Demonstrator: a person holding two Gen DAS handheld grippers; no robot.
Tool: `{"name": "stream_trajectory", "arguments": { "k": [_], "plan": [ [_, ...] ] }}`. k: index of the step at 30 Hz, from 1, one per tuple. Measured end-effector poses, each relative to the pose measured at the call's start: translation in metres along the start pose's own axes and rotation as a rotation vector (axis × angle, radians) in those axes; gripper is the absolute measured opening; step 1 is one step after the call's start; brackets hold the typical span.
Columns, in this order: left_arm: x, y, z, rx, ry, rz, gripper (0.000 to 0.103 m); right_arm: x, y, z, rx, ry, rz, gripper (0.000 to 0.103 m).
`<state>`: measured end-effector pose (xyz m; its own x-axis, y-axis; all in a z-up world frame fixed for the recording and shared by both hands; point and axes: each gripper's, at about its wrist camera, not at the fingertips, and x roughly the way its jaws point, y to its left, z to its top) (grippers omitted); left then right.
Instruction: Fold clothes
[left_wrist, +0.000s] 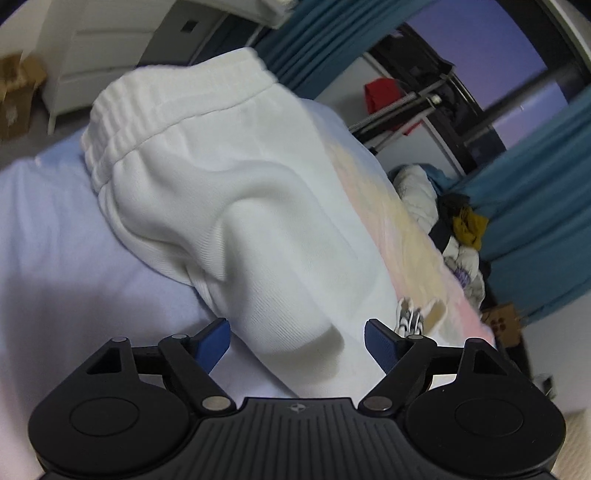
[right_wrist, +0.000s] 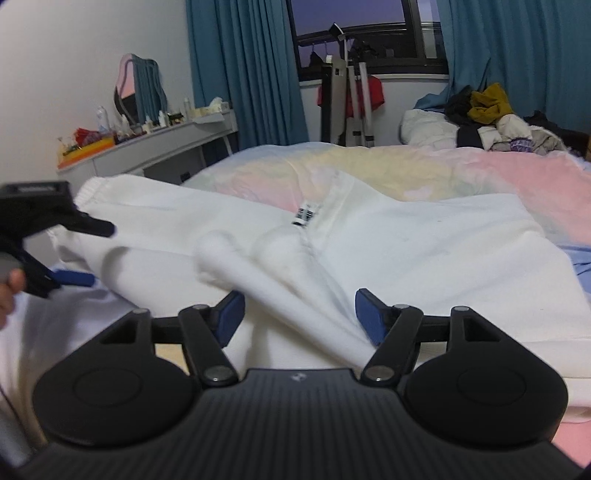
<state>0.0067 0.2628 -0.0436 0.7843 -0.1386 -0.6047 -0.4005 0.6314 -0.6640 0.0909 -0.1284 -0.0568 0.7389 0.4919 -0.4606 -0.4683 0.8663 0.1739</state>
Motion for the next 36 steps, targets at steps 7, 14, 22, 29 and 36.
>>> {"name": "stream_trajectory", "arguments": {
  "k": [7, 14, 22, 29, 36],
  "plan": [
    [0.004, 0.043, 0.019, -0.154, -0.049, -0.02, 0.082, -0.017, 0.017, 0.012, -0.039, -0.091, 0.123, 0.068],
    [0.004, 0.086, 0.024, -0.405, -0.108, -0.147, 0.081, -0.017, -0.022, 0.021, 0.048, -0.156, -0.088, 0.069],
    [0.015, 0.091, 0.03, -0.443, -0.189, -0.135, 0.078, 0.032, -0.051, -0.018, 0.058, 0.041, -0.243, 0.071],
    [0.029, 0.086, 0.032, -0.39, -0.223, -0.067, 0.068, 0.011, -0.058, 0.015, 0.095, 0.141, -0.173, 0.069],
    [0.049, 0.05, 0.03, -0.22, -0.282, 0.071, 0.041, -0.068, -0.086, 0.06, 0.065, 0.097, -0.213, 0.073]
  ]
}}
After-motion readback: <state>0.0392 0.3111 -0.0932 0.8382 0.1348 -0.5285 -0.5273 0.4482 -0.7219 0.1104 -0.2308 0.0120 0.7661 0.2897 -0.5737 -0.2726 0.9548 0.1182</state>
